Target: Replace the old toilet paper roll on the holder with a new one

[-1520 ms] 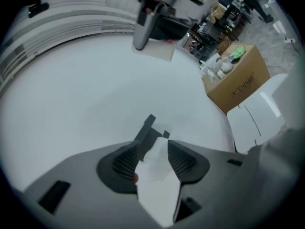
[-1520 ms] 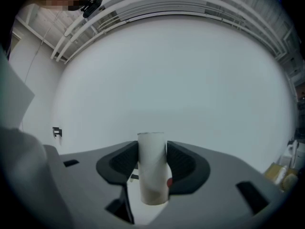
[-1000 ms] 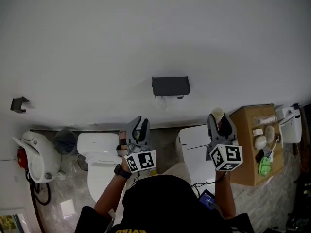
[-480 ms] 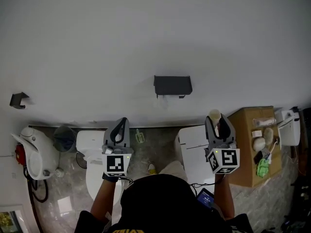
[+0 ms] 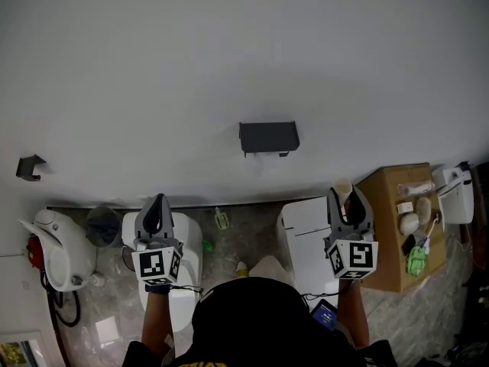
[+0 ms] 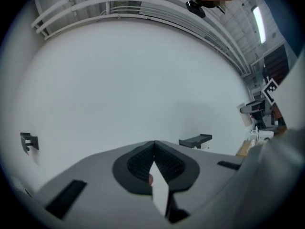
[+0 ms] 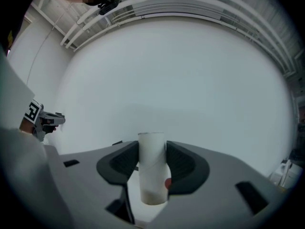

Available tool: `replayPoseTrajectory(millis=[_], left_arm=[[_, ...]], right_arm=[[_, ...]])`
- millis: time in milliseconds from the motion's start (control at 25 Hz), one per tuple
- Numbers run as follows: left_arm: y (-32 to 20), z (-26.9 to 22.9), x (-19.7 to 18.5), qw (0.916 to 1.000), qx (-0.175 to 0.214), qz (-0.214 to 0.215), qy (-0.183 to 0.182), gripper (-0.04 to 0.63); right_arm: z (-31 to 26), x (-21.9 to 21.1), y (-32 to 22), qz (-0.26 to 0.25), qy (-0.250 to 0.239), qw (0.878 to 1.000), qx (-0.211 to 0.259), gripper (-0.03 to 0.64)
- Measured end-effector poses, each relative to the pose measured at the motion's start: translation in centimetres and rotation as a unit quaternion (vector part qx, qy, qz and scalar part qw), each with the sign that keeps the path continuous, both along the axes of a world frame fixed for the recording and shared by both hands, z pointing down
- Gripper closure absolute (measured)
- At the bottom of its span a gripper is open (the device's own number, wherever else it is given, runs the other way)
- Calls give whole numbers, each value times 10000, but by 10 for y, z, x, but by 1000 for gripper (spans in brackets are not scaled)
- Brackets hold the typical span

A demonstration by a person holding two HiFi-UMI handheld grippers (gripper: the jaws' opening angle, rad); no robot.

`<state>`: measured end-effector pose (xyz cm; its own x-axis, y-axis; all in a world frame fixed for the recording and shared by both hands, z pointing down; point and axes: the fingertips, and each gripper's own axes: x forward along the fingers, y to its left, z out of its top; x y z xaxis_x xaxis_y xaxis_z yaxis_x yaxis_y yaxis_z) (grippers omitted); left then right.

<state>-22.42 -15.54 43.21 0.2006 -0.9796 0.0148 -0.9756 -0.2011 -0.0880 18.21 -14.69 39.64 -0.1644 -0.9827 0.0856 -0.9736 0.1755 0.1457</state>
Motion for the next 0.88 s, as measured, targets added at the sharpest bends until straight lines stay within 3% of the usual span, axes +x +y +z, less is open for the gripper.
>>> replayPoseTrajectory(millis=[200, 480, 680, 880], left_arm=[[-1, 2, 16, 9984, -68, 189, 523, 583], [4, 12, 21, 9985, -176, 301, 423, 583], [5, 20, 6, 9954, -283, 174, 901, 583], [3, 16, 4, 9957, -191, 131, 896, 583]], right_arm=[[-11, -1, 1, 107, 38, 9997, 226, 439], [-12, -5, 5, 223, 134, 9993, 255, 439], [-13, -2, 10, 274, 186, 9992, 219, 439], [-13, 0, 8, 235, 294, 9990, 232, 439]])
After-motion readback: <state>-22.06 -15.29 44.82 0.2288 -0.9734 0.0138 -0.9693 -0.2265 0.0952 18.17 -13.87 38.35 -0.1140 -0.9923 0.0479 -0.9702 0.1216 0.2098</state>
